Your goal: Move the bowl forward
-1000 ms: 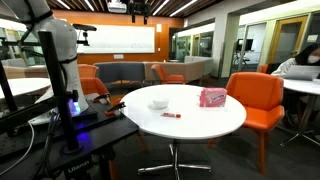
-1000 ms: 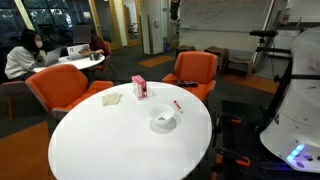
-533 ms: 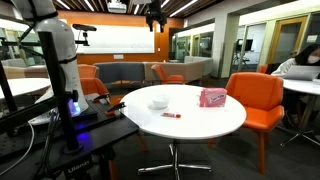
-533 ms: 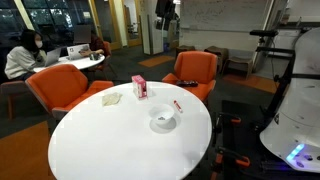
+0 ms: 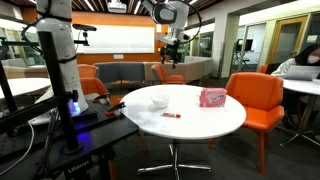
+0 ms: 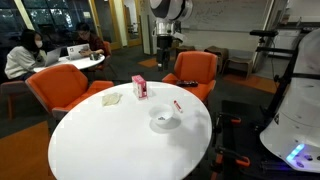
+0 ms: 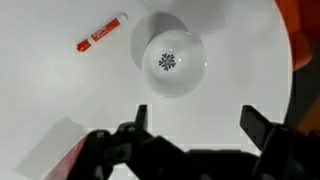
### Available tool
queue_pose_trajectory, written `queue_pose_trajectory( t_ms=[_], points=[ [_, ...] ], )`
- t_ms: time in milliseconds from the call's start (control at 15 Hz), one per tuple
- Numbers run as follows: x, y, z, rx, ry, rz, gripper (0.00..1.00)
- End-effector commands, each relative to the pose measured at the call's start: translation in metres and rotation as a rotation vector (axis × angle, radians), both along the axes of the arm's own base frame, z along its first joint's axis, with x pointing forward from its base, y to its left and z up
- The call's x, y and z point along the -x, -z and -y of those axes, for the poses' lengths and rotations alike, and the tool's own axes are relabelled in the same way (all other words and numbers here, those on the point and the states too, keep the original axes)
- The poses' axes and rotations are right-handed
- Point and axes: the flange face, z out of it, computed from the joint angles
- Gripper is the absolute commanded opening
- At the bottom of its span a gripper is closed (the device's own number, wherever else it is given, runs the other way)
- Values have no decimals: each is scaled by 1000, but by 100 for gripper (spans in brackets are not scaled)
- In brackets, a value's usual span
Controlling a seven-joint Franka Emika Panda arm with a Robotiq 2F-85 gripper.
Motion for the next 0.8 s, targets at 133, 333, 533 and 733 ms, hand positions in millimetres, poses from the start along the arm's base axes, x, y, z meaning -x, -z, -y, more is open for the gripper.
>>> queue_pose_trajectory(
  t_ms=[133,333,533,733],
  points=[
    [-23,61,47,-55,-110,-21,100],
    [-27,98,54,-74,-159,-45,100],
    [-31,136,50,-80,-169,-83,100],
    [-37,169,42,-92,-163,-71,100]
  ],
)
